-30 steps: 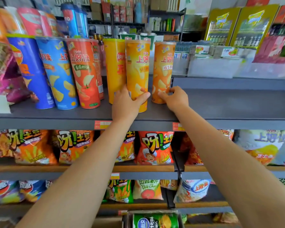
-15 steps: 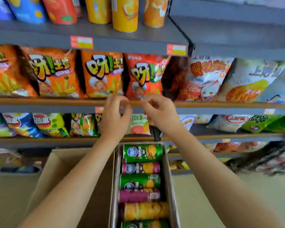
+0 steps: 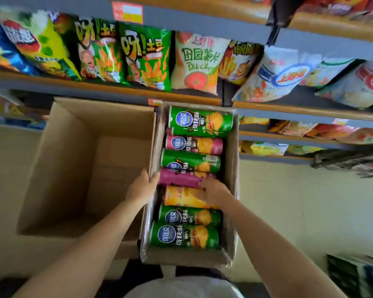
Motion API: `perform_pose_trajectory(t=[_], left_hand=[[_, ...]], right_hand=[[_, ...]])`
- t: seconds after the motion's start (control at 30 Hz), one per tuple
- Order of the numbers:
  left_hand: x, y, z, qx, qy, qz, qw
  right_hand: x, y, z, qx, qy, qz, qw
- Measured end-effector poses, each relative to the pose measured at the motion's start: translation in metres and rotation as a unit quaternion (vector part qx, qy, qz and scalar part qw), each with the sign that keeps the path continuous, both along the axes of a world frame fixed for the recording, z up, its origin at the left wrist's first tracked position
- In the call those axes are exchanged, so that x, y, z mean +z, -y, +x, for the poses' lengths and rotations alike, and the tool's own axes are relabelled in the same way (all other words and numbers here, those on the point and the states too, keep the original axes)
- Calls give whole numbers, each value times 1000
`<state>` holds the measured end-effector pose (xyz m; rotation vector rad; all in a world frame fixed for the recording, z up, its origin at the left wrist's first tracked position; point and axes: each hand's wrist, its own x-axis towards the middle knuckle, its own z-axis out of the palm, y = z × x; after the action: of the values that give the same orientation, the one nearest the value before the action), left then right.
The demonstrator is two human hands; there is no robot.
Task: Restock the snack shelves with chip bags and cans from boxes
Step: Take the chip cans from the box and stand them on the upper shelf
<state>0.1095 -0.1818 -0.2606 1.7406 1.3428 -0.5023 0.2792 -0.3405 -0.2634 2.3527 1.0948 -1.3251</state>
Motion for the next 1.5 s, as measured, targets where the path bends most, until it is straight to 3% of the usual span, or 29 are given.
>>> perform_pose_trajectory(t=[0.07, 0.23, 0.5, 0.77, 0.87, 0.97, 1.03, 1.1, 1.23, 1.3, 1.37, 1.5], left_hand=[[-1, 0, 0, -1, 2, 11, 1000], [0, 1, -2, 22, -1, -4, 1000], [-1, 10, -2, 72, 8, -7, 997], [-8, 8, -3, 87, 13, -4, 996], [-2, 7, 0, 100, 14, -25, 995], [20, 2, 1, 130, 55, -2, 990], [46, -2, 8, 189, 146, 52, 970], [88, -6, 25, 231, 235, 41, 943], [198, -10, 69, 162, 406, -151, 886], [257, -14, 86, 121, 469, -171, 858], [316, -18, 99, 90, 518, -149, 837], [418, -32, 124, 58, 631, -56, 771]], right_hand=[[-9, 7, -17, 55, 35, -36, 997], [-12, 22, -30, 105, 89, -10, 990], [-20, 27, -38, 25, 80, 11, 996], [-25, 25, -30, 93, 99, 30, 990], [-20, 26, -29, 42, 52, 58, 996], [5, 26, -28, -138, -75, 136, 978], [40, 20, -26, -277, -148, 208, 926], [83, 9, -20, -369, -193, 277, 866], [194, -28, -4, -382, -277, 392, 790], [252, -43, 5, -370, -311, 447, 753], [306, -52, 12, -352, -317, 492, 731], [389, -59, 22, -261, -210, 582, 741]])
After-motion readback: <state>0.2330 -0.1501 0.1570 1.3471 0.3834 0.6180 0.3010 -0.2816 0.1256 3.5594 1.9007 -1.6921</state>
